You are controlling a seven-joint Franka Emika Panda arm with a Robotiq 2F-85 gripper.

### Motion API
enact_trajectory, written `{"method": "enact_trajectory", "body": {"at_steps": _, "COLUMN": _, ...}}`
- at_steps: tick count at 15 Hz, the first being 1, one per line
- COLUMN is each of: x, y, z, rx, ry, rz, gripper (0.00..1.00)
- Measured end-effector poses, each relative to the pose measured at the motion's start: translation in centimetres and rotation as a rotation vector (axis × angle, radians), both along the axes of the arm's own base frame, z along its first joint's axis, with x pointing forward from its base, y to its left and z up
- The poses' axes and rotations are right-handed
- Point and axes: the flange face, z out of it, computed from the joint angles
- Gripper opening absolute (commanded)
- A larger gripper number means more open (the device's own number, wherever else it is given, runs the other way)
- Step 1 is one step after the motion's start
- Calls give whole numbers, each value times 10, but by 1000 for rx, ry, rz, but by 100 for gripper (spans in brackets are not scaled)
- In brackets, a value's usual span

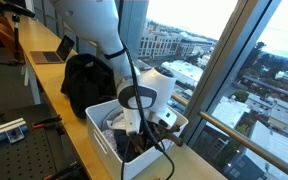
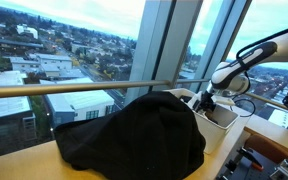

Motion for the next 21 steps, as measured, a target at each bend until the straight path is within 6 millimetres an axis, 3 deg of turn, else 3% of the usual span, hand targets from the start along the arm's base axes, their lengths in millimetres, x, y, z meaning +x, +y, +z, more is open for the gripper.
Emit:
{"method": "enact_trajectory", "body": {"at_steps": 5, "x": 2, "y": 0, "z": 11, "rx": 4, "ry": -17, "rz": -2, "gripper": 25}}
{"method": "enact_trajectory", "body": {"at_steps": 8, "x": 6, "y": 9, "z": 31, "rx": 6, "ry": -39, "rz": 11, "gripper": 3}}
{"method": "enact_trajectory", "body": {"at_steps": 9, "x": 8, "y": 13, "z": 40, "rx": 9, "ry": -47, "rz": 18, "gripper": 0}}
{"method": "enact_trajectory", "body": {"at_steps": 11, "x": 12, "y": 25, "z": 62, "rx": 15, "ry": -65, "rz": 38, "gripper": 4}}
{"method": "enact_trajectory", "body": {"at_steps": 16, "x": 21, "y": 62, "z": 136, "rx": 25, "ry": -111, "rz": 101, "gripper": 4}}
{"method": "enact_trajectory", "body": {"at_steps": 21, "x": 19, "y": 91, "z": 232, "rx": 23, "ry": -191, "rz": 156, "gripper": 4}}
